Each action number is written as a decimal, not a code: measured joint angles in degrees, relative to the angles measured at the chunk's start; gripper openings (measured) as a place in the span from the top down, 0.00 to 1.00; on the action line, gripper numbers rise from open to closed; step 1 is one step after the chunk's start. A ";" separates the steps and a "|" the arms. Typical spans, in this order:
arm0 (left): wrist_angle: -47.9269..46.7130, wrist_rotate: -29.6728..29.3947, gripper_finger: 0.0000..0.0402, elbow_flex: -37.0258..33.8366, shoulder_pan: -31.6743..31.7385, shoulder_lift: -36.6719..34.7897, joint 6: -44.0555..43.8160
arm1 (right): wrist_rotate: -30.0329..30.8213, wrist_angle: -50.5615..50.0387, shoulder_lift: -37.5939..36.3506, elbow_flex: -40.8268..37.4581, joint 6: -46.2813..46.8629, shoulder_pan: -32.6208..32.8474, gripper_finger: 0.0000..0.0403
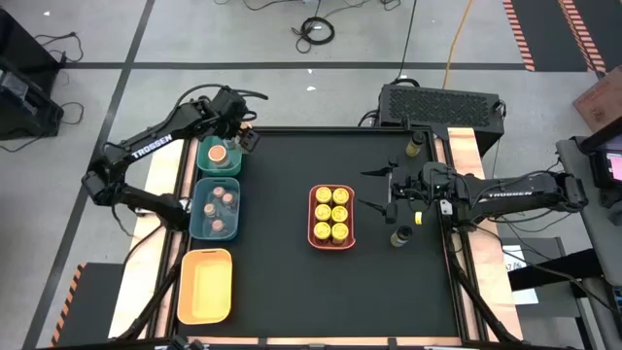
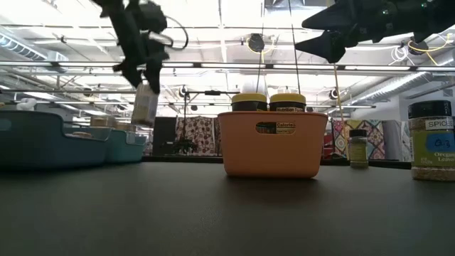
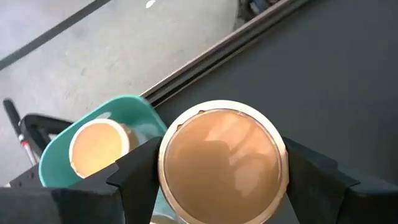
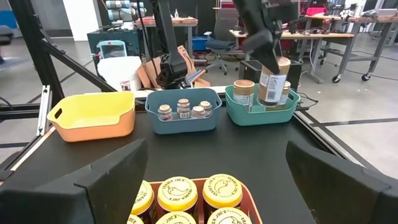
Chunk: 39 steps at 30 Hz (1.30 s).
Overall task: Sort spices by type
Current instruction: Put the golden seasoning bottle in the green bin
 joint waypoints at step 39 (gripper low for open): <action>12.77 -0.03 0.30 -17.95 11.52 0.04 -0.22 | 0.02 -1.51 0.00 0.00 0.02 -0.02 0.07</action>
